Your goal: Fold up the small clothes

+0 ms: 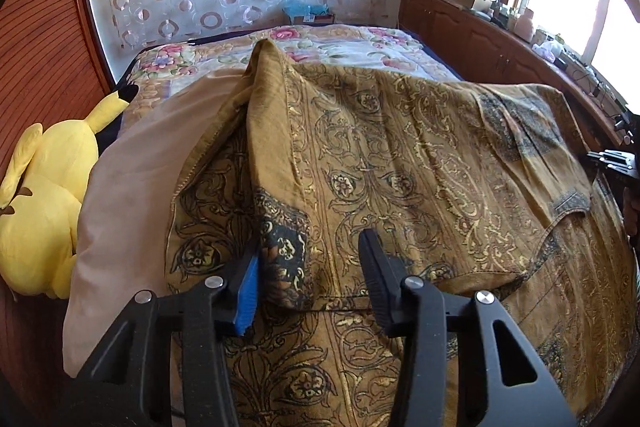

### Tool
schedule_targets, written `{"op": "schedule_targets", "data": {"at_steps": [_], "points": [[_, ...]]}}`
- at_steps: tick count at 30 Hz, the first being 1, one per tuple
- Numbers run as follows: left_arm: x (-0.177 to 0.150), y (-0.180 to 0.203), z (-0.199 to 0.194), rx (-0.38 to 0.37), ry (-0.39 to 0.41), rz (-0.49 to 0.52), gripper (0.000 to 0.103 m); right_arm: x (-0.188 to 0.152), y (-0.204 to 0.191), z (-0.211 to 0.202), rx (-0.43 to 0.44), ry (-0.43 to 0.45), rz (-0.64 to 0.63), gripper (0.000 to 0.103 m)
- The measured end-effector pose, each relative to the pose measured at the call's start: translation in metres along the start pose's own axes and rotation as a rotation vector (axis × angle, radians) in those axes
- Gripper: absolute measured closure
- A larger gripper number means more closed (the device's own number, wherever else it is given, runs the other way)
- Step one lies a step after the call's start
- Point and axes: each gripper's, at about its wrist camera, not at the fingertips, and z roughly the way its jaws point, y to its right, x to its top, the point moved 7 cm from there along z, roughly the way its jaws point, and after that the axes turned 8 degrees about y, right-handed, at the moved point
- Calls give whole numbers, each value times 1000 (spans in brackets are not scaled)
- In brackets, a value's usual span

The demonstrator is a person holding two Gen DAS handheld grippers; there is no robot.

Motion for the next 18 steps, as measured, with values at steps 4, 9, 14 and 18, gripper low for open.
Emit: {"op": "schedule_targets", "data": {"at_steps": [4, 9, 14, 18], "points": [[-1, -1, -1, 20, -8, 6, 82, 3, -9, -9, 21, 28, -15, 99], [0, -3, -16, -5, 14, -20, 98, 6, -17, -32, 30, 74, -25, 99], [5, 14, -57, -27, 81, 3, 99, 11, -18, -56, 39, 122, 1, 99], [13, 20, -95, -51, 147, 3, 99, 14, -21, -79, 61, 169, 20, 99]]}}
